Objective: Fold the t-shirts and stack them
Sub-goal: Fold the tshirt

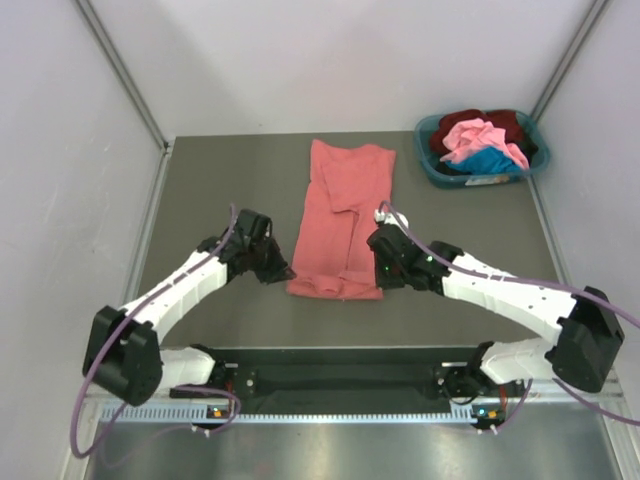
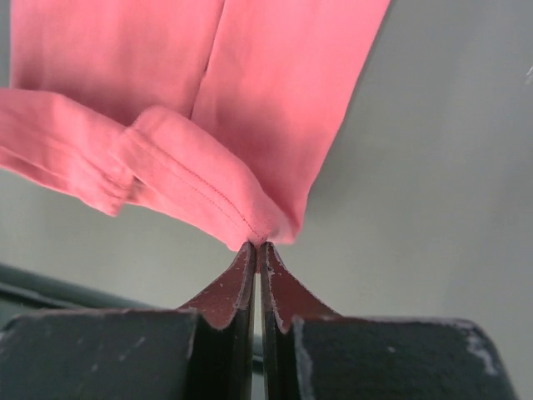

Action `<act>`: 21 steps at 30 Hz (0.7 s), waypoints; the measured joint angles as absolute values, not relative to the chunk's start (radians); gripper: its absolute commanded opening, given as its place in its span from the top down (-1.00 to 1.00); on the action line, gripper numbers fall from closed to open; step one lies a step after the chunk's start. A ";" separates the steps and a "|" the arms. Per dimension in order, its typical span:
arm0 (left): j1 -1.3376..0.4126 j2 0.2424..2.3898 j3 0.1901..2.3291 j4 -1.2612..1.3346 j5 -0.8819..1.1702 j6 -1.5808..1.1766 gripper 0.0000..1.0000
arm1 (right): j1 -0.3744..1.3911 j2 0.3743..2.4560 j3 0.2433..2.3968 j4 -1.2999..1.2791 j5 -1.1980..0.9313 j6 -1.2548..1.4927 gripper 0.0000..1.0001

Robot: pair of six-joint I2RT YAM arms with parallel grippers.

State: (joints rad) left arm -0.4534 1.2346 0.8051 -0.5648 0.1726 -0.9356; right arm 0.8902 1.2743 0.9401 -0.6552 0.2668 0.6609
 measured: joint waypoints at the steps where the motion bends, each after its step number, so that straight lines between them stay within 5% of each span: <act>1: -0.450 1.271 0.835 -0.553 0.195 -0.918 1.00 | 0.878 1.290 0.958 -0.656 0.268 0.648 1.00; 21: -0.317 1.775 1.308 -0.479 0.284 -0.752 1.00 | 0.589 1.522 1.198 -0.635 0.241 0.414 1.00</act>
